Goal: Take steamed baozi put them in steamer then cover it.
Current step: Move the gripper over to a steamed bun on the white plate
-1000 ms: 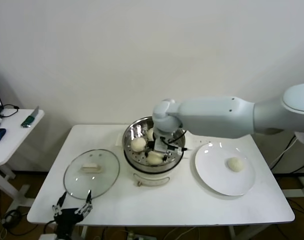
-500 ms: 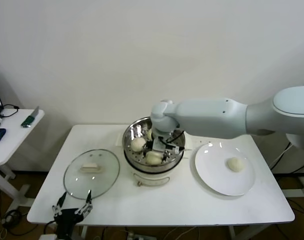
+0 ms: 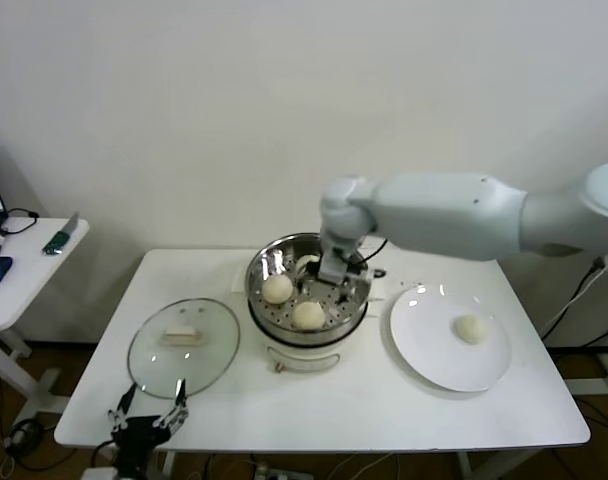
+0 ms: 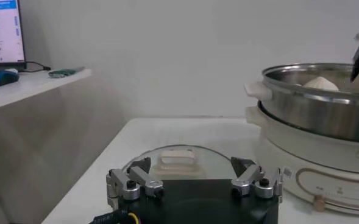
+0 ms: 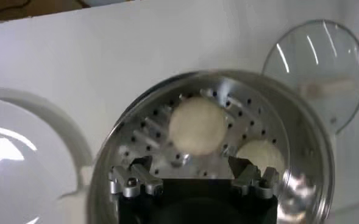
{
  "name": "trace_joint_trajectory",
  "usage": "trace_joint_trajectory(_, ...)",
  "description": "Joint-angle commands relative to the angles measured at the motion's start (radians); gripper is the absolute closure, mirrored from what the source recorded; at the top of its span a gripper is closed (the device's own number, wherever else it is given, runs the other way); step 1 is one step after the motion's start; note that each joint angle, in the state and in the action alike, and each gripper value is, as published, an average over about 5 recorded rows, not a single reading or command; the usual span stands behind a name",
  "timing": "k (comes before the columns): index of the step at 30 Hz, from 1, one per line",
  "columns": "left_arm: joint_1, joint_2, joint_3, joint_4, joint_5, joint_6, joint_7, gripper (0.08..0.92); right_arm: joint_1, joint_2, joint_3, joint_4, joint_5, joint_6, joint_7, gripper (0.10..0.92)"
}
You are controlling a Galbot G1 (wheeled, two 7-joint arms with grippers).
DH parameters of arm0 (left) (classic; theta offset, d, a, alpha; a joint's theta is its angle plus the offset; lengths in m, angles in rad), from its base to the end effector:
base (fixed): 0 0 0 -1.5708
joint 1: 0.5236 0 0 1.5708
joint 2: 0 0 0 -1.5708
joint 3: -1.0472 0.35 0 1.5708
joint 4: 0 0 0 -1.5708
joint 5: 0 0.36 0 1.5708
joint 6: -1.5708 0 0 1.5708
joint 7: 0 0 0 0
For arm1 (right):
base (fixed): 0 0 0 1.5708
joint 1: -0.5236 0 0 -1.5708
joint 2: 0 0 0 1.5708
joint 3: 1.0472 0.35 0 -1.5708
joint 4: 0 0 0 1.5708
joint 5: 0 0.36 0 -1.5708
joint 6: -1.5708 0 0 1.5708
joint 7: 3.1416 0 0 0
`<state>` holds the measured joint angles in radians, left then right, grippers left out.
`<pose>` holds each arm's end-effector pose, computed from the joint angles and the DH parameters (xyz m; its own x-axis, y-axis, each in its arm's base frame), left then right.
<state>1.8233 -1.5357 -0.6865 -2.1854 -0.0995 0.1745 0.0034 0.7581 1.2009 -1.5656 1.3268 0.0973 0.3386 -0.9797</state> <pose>0.1086 0.0527 -0.3037 -0.9410 -0.1112 0.3195 -0.1041 0.9938 0.0393 0.5432 0.1249 -0.0482 -0.1458 -0.1385 0.9796 -0.3036 -0.9361 -0.1775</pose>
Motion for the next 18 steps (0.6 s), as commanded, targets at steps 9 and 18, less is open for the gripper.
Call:
trace_joint_trajectory(9, -0.013, 0.007, 0.006, 0.004, 0.000, 0.003, 0.002, 0.177, 0.295, -0.350, -0.239, -0.156, 0.458, -0.258, -0.199, 0.203)
trace_joint_trajectory(18, -0.015, 0.008, 0.005, 0.011, -0.001, 0.005, 0.004, 0.177, 0.096, -0.562, -0.193, -0.183, 0.320, -0.375, -0.154, 0.203)
